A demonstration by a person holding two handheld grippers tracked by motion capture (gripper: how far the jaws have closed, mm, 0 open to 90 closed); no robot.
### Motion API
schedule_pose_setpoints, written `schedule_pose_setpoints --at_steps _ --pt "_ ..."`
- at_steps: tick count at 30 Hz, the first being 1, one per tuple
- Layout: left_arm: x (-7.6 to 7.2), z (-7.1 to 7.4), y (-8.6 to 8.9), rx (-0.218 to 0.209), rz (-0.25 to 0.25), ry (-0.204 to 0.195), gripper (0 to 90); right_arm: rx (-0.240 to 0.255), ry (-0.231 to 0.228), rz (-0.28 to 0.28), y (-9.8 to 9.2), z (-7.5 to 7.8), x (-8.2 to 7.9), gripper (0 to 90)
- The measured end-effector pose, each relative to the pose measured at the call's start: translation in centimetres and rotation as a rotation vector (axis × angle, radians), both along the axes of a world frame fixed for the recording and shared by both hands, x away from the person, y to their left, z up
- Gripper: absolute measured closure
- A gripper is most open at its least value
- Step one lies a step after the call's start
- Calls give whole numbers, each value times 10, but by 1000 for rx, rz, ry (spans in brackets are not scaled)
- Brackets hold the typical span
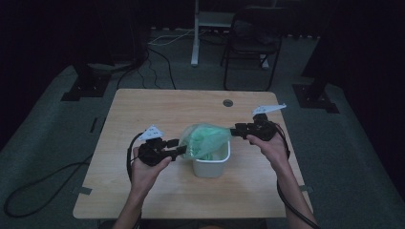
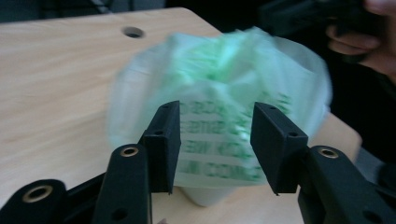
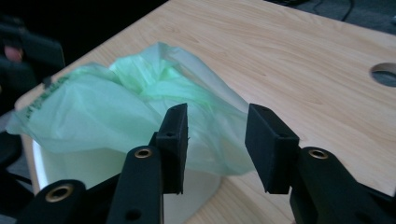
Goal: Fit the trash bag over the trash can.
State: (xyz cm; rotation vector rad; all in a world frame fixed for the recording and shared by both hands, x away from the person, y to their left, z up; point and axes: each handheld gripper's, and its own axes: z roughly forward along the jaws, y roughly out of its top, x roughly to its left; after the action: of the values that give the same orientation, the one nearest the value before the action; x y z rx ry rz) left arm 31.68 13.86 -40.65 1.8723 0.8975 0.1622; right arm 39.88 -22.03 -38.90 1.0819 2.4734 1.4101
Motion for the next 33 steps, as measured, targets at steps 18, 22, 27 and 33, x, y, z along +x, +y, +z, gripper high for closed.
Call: schedule_pose_setpoints --at_steps 18,22,27,33 --pt "-10 -11 -18 75 -125 37 800 74 100 95 0 -14 -2 893" --pt "-17 -14 -19 83 -142 40 891 76 89 100 -4 -12 -12 895" --pt "-25 -17 -12 65 -140 48 900 65 89 113 -8 -13 -27 895" --pt "-28 -13 2 3 -131 60 900 58 77 116 -15 -9 -43 896"
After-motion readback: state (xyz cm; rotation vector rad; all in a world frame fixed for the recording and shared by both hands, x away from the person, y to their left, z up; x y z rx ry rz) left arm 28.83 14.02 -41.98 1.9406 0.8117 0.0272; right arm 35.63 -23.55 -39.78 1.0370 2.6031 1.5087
